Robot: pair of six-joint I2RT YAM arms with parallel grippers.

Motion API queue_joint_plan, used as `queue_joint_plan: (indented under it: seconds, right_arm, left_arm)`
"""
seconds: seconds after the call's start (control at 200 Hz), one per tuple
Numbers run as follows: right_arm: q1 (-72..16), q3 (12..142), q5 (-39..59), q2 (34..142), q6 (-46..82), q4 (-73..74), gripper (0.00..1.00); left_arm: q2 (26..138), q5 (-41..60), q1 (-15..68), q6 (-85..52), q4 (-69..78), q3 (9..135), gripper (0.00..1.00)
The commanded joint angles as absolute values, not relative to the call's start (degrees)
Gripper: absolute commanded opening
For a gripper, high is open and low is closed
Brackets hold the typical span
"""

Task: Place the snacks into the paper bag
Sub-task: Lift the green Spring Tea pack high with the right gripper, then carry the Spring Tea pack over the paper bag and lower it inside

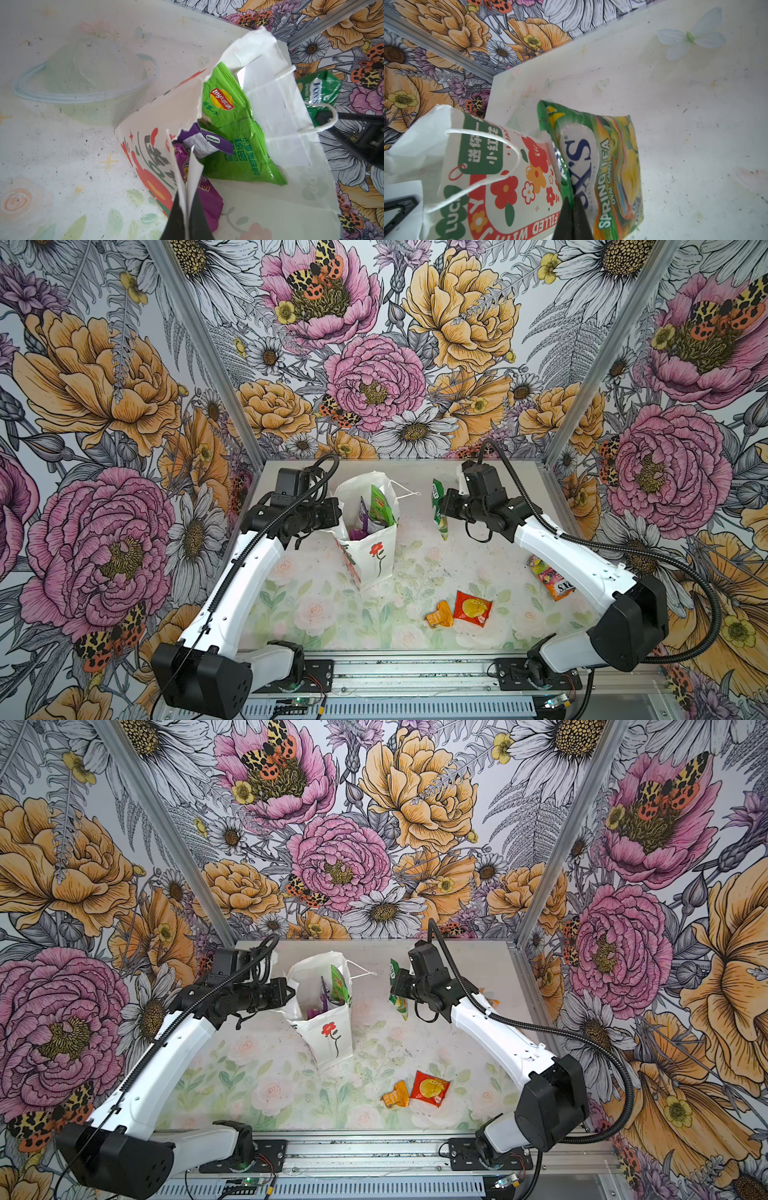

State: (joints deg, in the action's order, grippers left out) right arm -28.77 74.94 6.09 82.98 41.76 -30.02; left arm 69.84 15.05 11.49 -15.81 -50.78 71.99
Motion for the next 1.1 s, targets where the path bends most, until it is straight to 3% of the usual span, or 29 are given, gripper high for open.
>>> queue_joint_plan:
  seconds: [0.0, 0.325, 0.706, 1.096]
  right_arm:
    - [-28.5, 80.0, 5.6, 79.2, 39.6, -29.1, 0.00]
    - [-29.8, 94.0, 7.7, 80.9, 36.6, -31.8, 0.00]
    - [-40.3, 114.0, 7.6, 89.4, 33.2, -36.4, 0.00]
    - [-47.8, 120.0, 9.7, 95.8, 33.9, -37.3, 0.00]
  left_arm:
    - [68.6, 13.8, 10.9, -13.8, -46.7, 72.3, 0.00]
    - [68.8, 13.8, 10.8, -14.0, -46.6, 72.1, 0.00]
    - [69.1, 14.0, 10.8, -14.0, -46.6, 71.9, 0.00]
    - [69.3, 14.0, 10.7, -14.1, -46.6, 71.9, 0.00]
